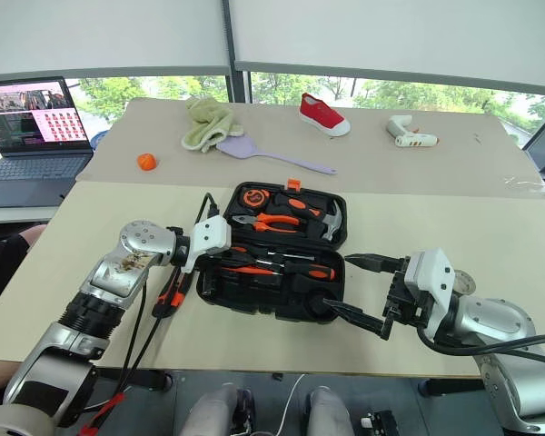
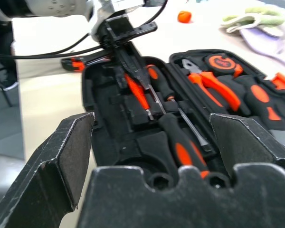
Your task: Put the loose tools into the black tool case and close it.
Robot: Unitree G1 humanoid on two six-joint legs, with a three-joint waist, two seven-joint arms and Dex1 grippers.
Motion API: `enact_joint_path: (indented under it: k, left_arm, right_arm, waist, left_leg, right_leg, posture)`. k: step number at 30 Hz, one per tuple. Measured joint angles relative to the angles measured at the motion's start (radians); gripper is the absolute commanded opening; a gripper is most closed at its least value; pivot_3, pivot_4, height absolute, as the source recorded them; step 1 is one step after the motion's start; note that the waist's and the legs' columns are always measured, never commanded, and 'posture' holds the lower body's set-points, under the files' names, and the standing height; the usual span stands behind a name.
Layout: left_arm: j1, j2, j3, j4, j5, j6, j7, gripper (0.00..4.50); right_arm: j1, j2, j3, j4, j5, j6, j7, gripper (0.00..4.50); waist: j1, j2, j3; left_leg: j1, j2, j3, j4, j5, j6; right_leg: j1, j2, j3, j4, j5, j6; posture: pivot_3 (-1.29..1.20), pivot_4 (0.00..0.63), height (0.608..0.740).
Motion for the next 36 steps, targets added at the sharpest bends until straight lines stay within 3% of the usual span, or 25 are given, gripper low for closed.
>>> enact_joint_path:
  k: [16, 20, 22, 25, 29, 33, 36]
  left_arm:
    - [0.046, 0.007, 0.04, -0.023, -0.034, 0.007, 0.034, 0.03]
    - [0.154, 0.048, 0.246, -0.146, -0.253, 0.075, 0.001, 1.12]
    - [0.224, 0.153, 0.392, -0.233, -0.334, 0.136, 0.006, 1.87]
    - [0.415, 0.269, 0.56, -0.288, -0.359, 0.165, 0.012, 2.96]
    - [0.699, 0.272, 0.733, -0.295, -0.38, 0.199, 0.054, 4.36]
    - [0.901, 0.245, 0.933, -0.268, -0.382, 0.233, 0.142, 4.44]
    - [0.976, 0.232, 0.957, -0.305, -0.386, 0.277, 0.181, 4.44]
  right_arm:
    - [-0.003, 0.006, 0.002, 0.039, -0.007, -0.03, 0.005, 4.5]
    - [0.024, 0.021, -0.046, 0.07, 0.023, -0.078, 0.059, 4.5]
    - [0.036, 0.021, -0.076, 0.082, 0.035, -0.118, 0.093, 4.5]
    - [0.048, 0.029, -0.101, 0.122, 0.028, -0.191, 0.136, 4.5]
    - [0.033, 0.05, -0.091, 0.177, -0.001, -0.276, 0.172, 4.5]
    - [0.035, 0.058, -0.076, 0.212, 0.0, -0.311, 0.223, 4.5]
    - [0.032, 0.053, -0.044, 0.219, 0.007, -0.302, 0.266, 4.5]
  waist:
    - [-0.001, 0.0, 0.0]
    - [-0.009, 0.0, 0.0]
    - [-0.017, 0.0, 0.0]
    - [-0.024, 0.004, -0.002]
    - [-0.021, 0.003, -0.002]
    - [-0.018, 0.003, -0.002]
    - [-0.001, 0.003, -0.001]
  left_leg:
    - [0.001, 0.0, 0.0, 0.0, 0.0, 0.0]
    - [0.0, 0.002, 0.0, -0.001, 0.001, -0.001]
    - [0.002, 0.002, 0.0, -0.002, 0.001, -0.001]
    - [0.005, 0.001, 0.0, -0.004, 0.0, -0.001]
    - [0.004, 0.001, 0.0, -0.004, -0.001, -0.002]
    - [0.005, 0.001, -0.002, -0.004, -0.003, -0.003]
    - [0.006, 0.0, -0.003, -0.003, -0.01, -0.004]
  right_leg:
    - [0.0, 0.0, 0.0, 0.0, 0.0, 0.0]
    - [-0.001, 0.0, 0.001, 0.0, 0.0, 0.0]
    - [0.0, 0.0, 0.001, 0.0, 0.0, 0.0]
    - [0.003, -0.001, 0.001, 0.0, 0.0, 0.0]
    - [0.001, -0.002, 0.001, -0.001, 0.0, 0.0]
    - [-0.001, -0.005, 0.0, -0.001, -0.001, -0.001]
    - [-0.001, -0.011, -0.003, -0.002, -0.001, -0.001]
  posture:
    - [0.0, 0.15, 0.74]
    - [0.0, 0.15, 0.74]
    - [0.0, 0.15, 0.74]
    - [0.0, 0.15, 0.74]
    - [0.0, 0.15, 0.74]
    - [0.0, 0.15, 0.74]
    - [0.0, 0.15, 0.74]
